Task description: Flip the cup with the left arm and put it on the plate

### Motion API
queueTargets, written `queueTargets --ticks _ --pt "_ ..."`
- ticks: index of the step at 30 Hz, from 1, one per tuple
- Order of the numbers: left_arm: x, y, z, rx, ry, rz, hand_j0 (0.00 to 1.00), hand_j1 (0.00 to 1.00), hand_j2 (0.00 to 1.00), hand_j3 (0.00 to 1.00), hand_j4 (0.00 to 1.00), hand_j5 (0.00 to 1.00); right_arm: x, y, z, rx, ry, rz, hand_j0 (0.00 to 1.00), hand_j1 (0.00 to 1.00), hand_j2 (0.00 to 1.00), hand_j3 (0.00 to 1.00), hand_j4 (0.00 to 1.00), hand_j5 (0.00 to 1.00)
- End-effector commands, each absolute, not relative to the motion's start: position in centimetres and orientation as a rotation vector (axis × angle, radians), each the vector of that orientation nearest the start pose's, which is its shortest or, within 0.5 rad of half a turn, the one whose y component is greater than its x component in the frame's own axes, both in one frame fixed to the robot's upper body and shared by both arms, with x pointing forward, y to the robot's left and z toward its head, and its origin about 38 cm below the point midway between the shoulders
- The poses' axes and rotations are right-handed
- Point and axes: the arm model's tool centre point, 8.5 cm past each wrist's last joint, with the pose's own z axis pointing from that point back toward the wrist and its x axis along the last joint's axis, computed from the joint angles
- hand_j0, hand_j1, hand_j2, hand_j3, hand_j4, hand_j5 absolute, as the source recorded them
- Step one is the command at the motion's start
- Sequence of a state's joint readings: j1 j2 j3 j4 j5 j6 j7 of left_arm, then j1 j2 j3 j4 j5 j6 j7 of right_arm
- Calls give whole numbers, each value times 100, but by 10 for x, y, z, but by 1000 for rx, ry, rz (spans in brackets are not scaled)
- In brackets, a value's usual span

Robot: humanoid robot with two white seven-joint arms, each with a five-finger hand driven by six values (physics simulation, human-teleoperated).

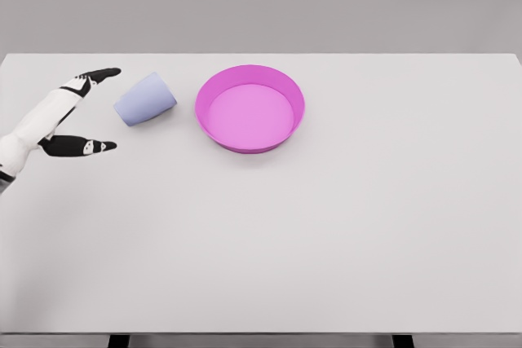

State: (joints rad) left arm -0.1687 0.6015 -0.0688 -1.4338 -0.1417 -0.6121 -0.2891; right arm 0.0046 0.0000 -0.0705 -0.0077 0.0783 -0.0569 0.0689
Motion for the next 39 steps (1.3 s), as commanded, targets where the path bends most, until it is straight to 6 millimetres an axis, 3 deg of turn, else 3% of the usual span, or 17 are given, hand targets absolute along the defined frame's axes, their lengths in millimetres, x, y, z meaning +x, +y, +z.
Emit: queueTargets --ticks 1,4,5,9,11,14,21,24,28,31,39 --pt "388 362 172 332 -1888 -1132 100 100 100 100 100 100 6 -266 -262 -19 -59 12 100 100 100 100 100 100" --pt "388 360 173 333 -1894 -1131 100 100 100 100 100 100 6 -266 -262 -19 -59 12 100 100 100 100 100 100" --pt "390 349 168 301 -1913 -1110 100 100 100 100 100 100 6 -266 -262 -19 -61 12 100 100 100 100 100 100" --pt "418 335 204 300 -1944 -1225 100 100 100 100 100 100 6 -266 -262 -19 -59 12 100 100 100 100 100 100" --pt "423 331 206 294 -1937 -1254 100 100 100 100 100 100 6 -266 -262 -19 -59 12 100 100 100 100 100 100" --pt "432 309 201 245 -1862 -1316 100 100 100 100 100 100 6 -266 -262 -19 -59 12 100 100 100 100 100 100" --pt "466 325 185 327 -1476 -1049 100 100 100 100 100 100 6 -266 -262 -19 -61 12 100 100 100 100 100 100" --pt "471 332 170 337 -1310 -913 100 100 100 100 100 100 6 -266 -262 -19 -59 12 100 100 100 100 100 100" --pt "475 332 166 339 -1229 -836 100 100 100 100 100 100 6 -266 -262 -19 -59 12 100 100 100 100 100 100" --pt "480 322 166 324 -1229 -818 100 100 100 100 100 100 6 -266 -262 -19 -59 12 100 100 100 100 100 100" --pt "491 311 182 421 -1238 -892 100 100 100 100 100 100 6 -266 -262 -19 -59 12 100 100 100 100 100 100"
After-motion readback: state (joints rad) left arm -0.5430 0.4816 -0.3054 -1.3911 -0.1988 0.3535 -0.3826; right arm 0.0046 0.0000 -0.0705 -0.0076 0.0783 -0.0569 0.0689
